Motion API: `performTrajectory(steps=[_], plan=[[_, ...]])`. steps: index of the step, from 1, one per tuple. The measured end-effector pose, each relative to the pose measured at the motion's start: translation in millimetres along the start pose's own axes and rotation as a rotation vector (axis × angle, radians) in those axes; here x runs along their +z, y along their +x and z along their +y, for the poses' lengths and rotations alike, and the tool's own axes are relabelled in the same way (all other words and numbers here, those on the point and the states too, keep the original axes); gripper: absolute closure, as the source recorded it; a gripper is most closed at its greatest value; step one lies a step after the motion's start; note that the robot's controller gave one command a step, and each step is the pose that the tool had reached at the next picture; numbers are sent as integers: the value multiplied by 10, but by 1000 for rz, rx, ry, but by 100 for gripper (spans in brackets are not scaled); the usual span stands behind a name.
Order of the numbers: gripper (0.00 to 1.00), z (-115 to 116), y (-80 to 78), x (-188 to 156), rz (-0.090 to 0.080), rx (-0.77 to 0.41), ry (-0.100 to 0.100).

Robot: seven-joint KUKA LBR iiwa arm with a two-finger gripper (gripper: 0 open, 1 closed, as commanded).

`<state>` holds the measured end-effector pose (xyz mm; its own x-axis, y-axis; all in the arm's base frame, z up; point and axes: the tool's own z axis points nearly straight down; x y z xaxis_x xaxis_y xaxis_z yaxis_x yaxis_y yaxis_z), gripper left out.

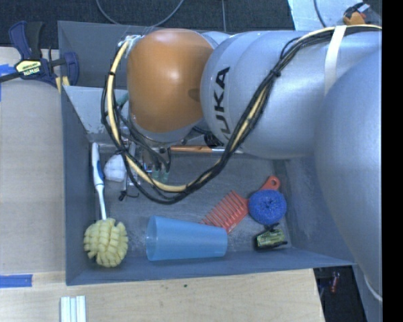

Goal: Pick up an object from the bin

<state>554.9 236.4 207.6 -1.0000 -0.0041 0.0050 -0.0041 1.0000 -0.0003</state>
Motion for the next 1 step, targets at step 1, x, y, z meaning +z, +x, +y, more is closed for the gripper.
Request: performTrajectory(steps=[1], plan=[[0, -18, -17, -52, -8, 5, -2]])
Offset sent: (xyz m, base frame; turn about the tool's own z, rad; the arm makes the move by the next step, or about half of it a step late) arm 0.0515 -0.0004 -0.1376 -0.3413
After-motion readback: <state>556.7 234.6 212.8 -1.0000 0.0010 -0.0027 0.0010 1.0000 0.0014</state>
